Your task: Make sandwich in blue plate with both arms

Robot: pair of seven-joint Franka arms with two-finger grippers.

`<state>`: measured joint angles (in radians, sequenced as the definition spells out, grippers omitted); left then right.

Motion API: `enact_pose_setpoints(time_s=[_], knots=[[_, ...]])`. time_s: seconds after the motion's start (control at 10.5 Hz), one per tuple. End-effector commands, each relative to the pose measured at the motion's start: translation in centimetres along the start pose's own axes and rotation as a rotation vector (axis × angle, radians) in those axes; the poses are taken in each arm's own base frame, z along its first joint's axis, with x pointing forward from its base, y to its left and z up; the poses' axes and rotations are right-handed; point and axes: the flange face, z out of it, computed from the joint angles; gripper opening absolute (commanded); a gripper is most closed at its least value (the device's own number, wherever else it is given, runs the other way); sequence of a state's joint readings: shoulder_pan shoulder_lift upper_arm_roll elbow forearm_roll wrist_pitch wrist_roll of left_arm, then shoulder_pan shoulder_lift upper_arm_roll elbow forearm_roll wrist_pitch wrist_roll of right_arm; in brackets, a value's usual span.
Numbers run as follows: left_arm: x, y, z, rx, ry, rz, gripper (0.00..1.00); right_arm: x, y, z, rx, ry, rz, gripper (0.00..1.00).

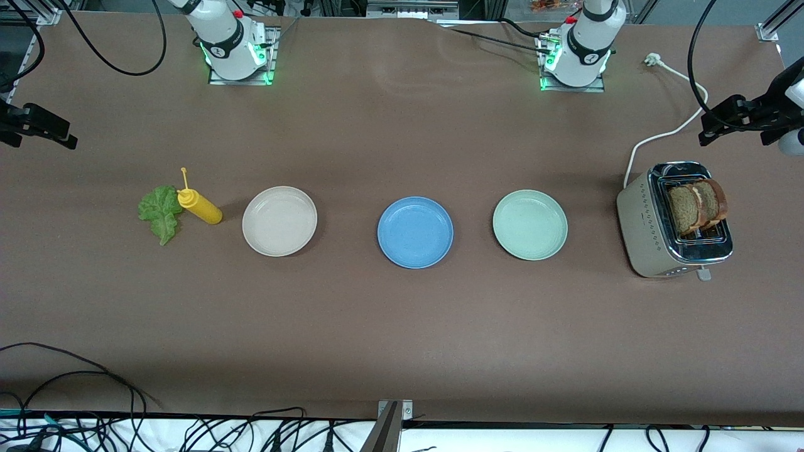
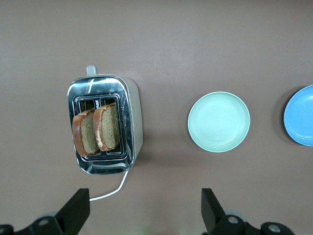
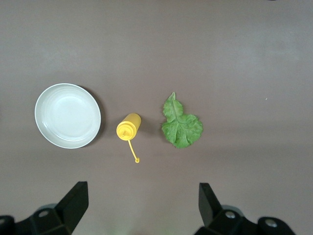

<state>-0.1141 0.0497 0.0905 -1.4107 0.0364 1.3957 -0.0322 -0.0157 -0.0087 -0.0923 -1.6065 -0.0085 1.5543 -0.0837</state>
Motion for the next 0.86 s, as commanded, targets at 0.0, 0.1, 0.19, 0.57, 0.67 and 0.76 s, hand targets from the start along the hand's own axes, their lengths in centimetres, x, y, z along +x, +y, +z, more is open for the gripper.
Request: enact_pose_setpoints(time_s=[0.0,0.1,0.19,0.57,0.67,0.76], knots=[[0.3,0.4,-0.6,-0.02,0.012,0.001,1.0,-0.1,0.2,-0.6,-0.01,-0.003,0.005,1.0],[0.3,0.5,-0.6,-0.021,0.012,0.001,1.0,-0.1,0.3,-0.6,-0.01,-0.003,0.007,1.0],[0.3,0.4,-0.6,-0.017,0.012,0.001,1.0,-0.1,0.3,-0.6,-0.008,-0.003,0.007,1.0],[0.4,-0.8,-0.6,-0.019,0.011,-0.011,1.0,0.0,0.4,-0.7,-0.009,0.004,0.01,1.0],[0.4,-0.6,-0.6,-0.019,0.011,-0.01,1.0,0.0,0.3,-0.7,-0.009,0.004,0.008,1.0],[0.4,-0.5,-0.6,-0.017,0.012,-0.007,1.0,0.0,0.4,-0.7,-0.007,0.005,0.01,1.0]])
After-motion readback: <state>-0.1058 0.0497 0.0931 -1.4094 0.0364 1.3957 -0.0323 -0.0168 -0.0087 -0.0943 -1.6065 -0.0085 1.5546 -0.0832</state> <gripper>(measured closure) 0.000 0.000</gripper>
